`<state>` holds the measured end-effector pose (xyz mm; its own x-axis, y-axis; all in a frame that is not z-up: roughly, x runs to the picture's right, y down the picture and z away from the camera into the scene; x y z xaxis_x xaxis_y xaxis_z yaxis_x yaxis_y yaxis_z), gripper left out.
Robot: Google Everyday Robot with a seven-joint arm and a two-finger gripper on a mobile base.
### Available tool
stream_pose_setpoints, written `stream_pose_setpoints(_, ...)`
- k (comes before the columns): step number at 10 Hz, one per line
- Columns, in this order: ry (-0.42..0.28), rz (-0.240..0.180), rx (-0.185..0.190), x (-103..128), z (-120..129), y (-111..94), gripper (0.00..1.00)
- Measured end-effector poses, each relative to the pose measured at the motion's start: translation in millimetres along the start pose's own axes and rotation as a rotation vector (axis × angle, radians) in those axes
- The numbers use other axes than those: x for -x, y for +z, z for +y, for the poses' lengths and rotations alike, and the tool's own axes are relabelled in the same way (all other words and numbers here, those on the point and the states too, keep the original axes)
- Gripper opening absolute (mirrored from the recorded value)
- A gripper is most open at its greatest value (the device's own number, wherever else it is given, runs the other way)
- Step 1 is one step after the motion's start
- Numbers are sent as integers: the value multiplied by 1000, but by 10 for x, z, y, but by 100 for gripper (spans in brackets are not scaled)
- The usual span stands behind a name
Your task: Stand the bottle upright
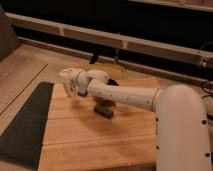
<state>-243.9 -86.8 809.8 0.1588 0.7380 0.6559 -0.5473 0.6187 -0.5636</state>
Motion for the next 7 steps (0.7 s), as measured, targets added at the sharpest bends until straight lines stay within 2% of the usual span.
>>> stream_pose_setpoints(4,-3,4,7,-21,51,-4,4)
stream_pose_setpoints(5,-9,28,7,-34,77,-47,4)
stream_pose_setpoints(7,-24,80,-17,-39,24,-205,4)
